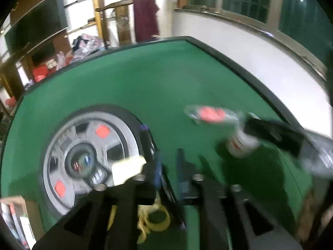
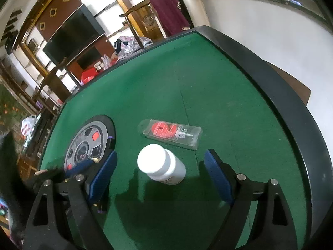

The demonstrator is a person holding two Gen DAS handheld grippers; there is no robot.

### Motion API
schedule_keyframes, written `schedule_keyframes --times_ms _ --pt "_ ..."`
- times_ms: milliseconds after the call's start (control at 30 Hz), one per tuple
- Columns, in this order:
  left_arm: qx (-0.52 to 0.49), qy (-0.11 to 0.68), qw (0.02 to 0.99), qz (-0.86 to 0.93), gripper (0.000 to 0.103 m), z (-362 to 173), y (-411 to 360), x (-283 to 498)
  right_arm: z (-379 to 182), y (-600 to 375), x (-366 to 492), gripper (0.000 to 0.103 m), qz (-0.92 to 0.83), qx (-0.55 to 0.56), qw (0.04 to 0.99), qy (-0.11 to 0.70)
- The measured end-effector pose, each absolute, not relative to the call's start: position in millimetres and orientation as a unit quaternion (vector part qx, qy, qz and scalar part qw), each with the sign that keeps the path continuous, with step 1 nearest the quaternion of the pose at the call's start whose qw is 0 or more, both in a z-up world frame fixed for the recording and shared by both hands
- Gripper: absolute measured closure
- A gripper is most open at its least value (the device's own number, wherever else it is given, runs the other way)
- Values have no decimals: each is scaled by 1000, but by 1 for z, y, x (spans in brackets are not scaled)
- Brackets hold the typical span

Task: Organize objects
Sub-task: 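Grasp the black marker with the left tool while the right grasps the white pill bottle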

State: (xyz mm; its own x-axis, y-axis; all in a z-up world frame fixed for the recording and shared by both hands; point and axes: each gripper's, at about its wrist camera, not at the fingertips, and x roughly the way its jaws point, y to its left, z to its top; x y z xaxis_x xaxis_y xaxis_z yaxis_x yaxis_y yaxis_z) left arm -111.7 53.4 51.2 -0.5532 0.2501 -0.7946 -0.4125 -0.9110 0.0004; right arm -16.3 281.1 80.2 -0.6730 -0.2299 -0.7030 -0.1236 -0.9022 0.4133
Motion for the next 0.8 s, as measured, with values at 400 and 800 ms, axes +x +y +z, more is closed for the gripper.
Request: schedule_keyframes --times_ms 400,800 --pt "-516 72 252 816 78 36 74 -124 78 297 -13 17 -877 397 25 -268" --pt "-461 147 237 842 81 43 64 -60 77 291 -13 17 -878 402 33 -259"
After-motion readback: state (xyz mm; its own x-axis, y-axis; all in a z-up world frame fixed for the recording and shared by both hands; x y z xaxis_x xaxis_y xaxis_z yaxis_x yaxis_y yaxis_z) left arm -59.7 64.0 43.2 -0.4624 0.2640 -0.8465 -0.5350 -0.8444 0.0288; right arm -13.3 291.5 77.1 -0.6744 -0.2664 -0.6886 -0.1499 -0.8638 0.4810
